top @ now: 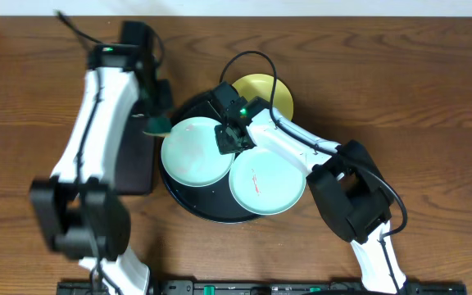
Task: Clean dirty plates on tray and stack at the side
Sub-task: 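Lift the sponge away and move left arm back beside the tray, then lift the light-green plate with right gripper and carry it right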
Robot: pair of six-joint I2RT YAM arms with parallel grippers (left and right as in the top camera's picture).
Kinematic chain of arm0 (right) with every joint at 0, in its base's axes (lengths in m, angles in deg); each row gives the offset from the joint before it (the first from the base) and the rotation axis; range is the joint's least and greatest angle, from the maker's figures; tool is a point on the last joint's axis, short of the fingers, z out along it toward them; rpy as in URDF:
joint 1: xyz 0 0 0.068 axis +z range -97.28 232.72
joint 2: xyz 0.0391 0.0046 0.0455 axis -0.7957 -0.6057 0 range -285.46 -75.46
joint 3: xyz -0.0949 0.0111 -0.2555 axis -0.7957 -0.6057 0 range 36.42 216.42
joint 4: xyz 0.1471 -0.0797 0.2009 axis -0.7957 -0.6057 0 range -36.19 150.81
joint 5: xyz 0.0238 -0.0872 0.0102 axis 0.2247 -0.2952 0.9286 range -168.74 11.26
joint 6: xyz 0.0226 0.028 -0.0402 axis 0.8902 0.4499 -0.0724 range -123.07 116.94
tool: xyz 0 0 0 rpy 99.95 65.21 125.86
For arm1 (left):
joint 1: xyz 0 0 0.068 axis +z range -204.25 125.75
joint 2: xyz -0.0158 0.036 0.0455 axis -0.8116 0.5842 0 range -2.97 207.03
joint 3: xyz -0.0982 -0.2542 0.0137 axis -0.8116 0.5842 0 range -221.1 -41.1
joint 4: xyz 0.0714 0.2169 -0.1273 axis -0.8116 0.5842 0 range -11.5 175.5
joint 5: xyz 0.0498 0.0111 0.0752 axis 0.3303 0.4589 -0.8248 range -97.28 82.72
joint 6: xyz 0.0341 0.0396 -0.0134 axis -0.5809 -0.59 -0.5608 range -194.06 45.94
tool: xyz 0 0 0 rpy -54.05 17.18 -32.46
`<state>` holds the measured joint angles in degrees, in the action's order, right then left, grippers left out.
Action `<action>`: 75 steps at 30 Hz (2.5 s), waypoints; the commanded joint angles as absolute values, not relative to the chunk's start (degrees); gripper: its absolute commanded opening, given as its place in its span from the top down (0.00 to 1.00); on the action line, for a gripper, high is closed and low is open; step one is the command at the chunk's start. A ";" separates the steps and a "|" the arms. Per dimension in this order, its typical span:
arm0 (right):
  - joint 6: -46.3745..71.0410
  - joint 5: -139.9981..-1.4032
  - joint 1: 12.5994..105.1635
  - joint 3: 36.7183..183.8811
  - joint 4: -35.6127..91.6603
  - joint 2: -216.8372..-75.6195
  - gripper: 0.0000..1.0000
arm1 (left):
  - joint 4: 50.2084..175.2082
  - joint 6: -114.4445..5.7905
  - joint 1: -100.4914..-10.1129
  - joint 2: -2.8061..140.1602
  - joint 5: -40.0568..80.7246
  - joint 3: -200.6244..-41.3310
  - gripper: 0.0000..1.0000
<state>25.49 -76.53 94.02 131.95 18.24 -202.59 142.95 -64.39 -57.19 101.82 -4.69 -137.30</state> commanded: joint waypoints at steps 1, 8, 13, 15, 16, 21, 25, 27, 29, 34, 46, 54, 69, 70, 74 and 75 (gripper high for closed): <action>19.96 -74.21 94.41 133.17 17.28 -202.17 0.99 | 143.82 -63.69 -53.65 94.68 -5.61 -139.23 0.92; 17.91 -76.29 94.41 133.19 16.43 -194.96 0.99 | 143.89 -63.69 -47.99 90.13 -5.61 -139.23 0.92; 15.94 -80.37 94.48 133.19 14.81 -189.10 0.99 | 144.04 -63.69 -46.29 90.28 -5.61 -138.99 0.92; 15.20 -83.26 94.63 133.19 13.96 -187.33 0.99 | 144.02 -63.71 -46.26 90.28 -5.63 -138.94 0.92; 14.80 -85.14 94.80 133.19 13.54 -186.52 0.99 | 144.02 -63.71 -46.29 90.28 -5.63 -138.94 0.92; 10.34 -100.09 97.71 133.19 12.76 -183.24 0.99 | 144.02 -63.71 -46.29 90.28 -5.63 -138.94 0.92; 9.47 -110.53 101.71 133.17 12.87 -182.59 0.99 | 144.02 -63.71 -46.29 90.28 -5.63 -138.83 0.92; 9.12 -117.31 104.86 133.17 12.82 -182.59 0.99 | 144.17 -63.71 -46.29 90.28 -5.63 -138.83 0.92; 8.60 -123.10 107.61 133.17 13.02 -182.59 0.99 | 144.26 -63.71 -46.29 90.28 -5.63 -138.83 0.92; 8.60 -139.10 114.12 133.17 14.26 -182.59 0.99 | 144.26 -63.71 -46.29 90.28 -5.63 -138.83 0.92; 3.46 -162.31 121.10 133.17 21.94 -182.57 0.99 | 144.50 -63.71 -46.29 90.28 -5.63 -138.83 0.92; 3.11 -154.34 120.59 133.17 20.67 -182.54 0.99 | 144.52 -63.71 -46.29 90.28 -5.63 -138.83 0.92; 17.67 -98.10 101.21 133.17 10.22 -176.53 0.99 | 145.11 -63.69 -46.29 90.28 -5.61 -138.83 0.92; 17.64 -94.38 99.07 133.17 10.24 -175.40 0.99 | 145.20 -63.71 -46.29 90.30 -5.61 -138.83 0.92; 17.49 -80.28 88.46 133.17 9.43 -170.78 0.99 | 145.66 -63.69 -46.29 90.50 -5.61 -138.83 0.92; 17.49 -78.08 85.78 133.17 8.98 -169.89 0.99 | 145.79 -63.71 -46.29 90.59 -5.61 -138.83 0.92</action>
